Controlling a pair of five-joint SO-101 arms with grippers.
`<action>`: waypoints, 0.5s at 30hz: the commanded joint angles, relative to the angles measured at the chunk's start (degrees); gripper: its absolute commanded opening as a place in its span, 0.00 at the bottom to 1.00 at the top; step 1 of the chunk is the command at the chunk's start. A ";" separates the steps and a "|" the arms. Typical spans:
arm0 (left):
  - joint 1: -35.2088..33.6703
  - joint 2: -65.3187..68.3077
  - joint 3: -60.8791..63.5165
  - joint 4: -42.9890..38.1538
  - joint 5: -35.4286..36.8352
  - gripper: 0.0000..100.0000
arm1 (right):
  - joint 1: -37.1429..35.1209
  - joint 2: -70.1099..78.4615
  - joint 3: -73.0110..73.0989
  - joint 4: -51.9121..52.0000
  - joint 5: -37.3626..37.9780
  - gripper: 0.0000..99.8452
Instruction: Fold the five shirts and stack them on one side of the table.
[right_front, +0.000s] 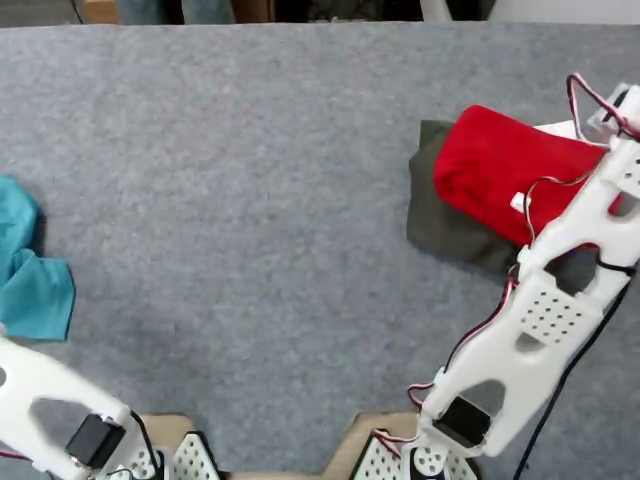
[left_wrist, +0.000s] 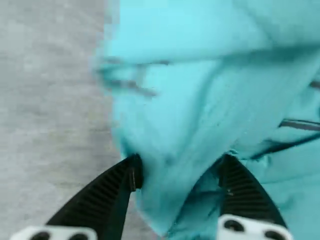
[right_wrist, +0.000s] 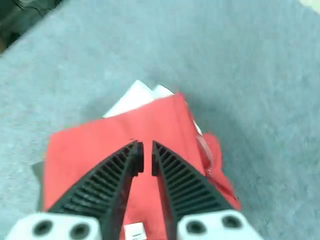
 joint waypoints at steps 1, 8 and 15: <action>3.21 2.81 2.77 0.79 -1.23 0.17 | -2.46 -6.02 -2.77 0.26 0.26 0.04; 5.14 -1.93 8.13 1.05 2.37 0.03 | -3.08 -10.95 -2.77 0.26 0.35 0.04; 22.99 -28.66 38.29 0.88 -3.96 0.03 | -7.65 -14.02 -2.77 0.26 0.35 0.04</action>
